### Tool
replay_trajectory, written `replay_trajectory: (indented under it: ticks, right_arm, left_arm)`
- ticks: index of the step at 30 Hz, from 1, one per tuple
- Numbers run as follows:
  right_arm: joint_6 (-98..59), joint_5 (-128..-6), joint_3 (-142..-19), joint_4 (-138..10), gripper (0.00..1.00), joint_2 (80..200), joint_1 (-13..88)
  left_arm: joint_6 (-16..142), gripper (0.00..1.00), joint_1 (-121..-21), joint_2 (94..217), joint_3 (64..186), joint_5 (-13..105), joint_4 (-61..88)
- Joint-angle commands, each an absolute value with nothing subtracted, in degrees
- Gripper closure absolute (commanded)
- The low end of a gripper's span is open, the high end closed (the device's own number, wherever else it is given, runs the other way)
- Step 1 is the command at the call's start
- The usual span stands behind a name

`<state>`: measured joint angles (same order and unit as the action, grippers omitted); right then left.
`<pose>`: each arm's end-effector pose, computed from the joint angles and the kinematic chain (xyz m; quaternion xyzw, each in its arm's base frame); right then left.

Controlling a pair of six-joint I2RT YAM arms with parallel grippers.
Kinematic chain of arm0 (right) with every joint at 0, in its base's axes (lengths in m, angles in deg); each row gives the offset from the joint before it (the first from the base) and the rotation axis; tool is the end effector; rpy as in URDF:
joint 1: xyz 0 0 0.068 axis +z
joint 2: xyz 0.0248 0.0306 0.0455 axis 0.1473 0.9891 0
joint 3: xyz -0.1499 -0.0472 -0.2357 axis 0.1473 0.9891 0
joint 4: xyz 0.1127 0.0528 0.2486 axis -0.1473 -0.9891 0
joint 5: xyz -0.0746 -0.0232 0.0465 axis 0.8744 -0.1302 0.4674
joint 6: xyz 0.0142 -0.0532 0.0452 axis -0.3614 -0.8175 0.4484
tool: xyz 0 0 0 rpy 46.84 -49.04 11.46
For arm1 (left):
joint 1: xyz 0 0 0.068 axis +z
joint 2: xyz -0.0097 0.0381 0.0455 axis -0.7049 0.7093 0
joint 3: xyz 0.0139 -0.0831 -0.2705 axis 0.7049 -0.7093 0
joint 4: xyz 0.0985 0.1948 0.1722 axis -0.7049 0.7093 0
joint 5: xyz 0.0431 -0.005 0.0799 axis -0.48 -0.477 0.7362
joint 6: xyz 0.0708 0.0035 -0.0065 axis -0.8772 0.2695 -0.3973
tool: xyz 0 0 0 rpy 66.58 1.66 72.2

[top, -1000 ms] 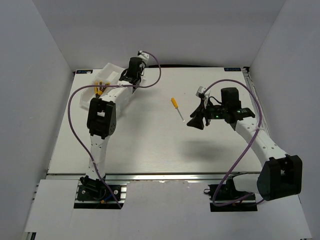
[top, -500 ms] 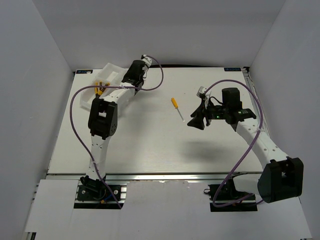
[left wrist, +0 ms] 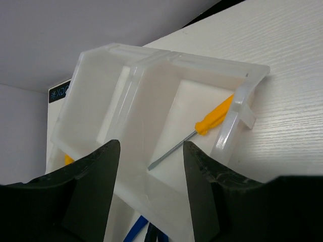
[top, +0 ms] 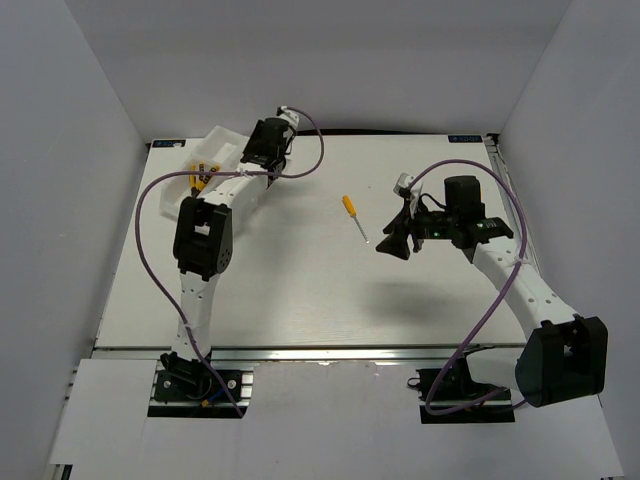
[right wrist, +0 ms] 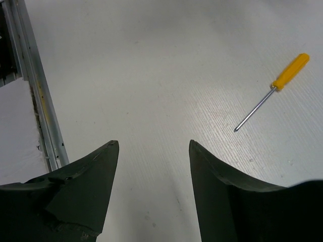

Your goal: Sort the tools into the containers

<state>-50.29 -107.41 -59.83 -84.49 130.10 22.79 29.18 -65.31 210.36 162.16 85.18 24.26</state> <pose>0.2706 0.1140 0.2917 -0.4407 0.7121 0.3266 0.4382 0.5472 -0.1722 0.2209 0.1794 0.8252 0.2401 0.4788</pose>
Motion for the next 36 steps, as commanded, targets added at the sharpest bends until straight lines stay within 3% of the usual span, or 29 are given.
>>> replay_trajectory:
  ticks: [1,4,5,8,10,12,15,18,24,31,36]
  right_arm:
    - [-49.71,-103.57,-60.62,-84.95,0.35,130.61,22.62]
    - [-47.07,-99.54,-61.65,-84.43,0.35,133.85,22.65]
    - [-45.93,-96.94,-62.32,-84.87,0.35,135.88,22.77]
    - [-44.2,-89.73,-65.4,-85.8,0.36,141.48,24.04]
    - [-42.57,-85.25,-67.65,-85.0,0.35,144.54,25.29]
    - [-39.49,-80.89,-68.74,-82.63,0.34,147.85,26.71]
    - [-36.85,-74.13,-72.48,-80.04,0.31,153.59,29.56]
    - [-34.66,-69.9,-77.12,-78.22,0.26,159.58,32.03]
    - [-32.04,-66.61,-87.61,-75.38,0.25,170.7,33.49]
    - [-29.89,-65.65,-98.38,-76.1,0.3,181.2,33.54]
    - [-30.94,-64.94,-99.26,-77.26,0.35,185.06,33.69]
  left_arm:
    - [38.51,0.49,-65.74,199.54,162.77,84.98,25.36]
    - [46.13,0.73,-65.65,194.66,160.52,82.0,27.22]
    - [48.47,0.87,-65.65,192.82,158.06,80.22,27.66]
    - [61.08,0.92,-65.71,183.82,149.76,73.53,28.01]
    - [68.89,0.83,-65.68,175.42,139.66,66.98,25.6]
    - [74.76,0.55,-65.74,169.36,127.49,64.92,24.02]
    - [82.9,0.34,-66.0,156.43,112.57,63.35,20.76]
    - [88.26,0.23,-66.09,143.81,103.36,63.9,18.78]
    - [96.63,0.21,-66.18,127.14,90.69,65.34,19.62]
    - [104.55,0.25,-66.27,121.42,83.42,64.93,16.87]
    - [106.41,0.28,-66.4,122.79,82.77,63.25,14.48]
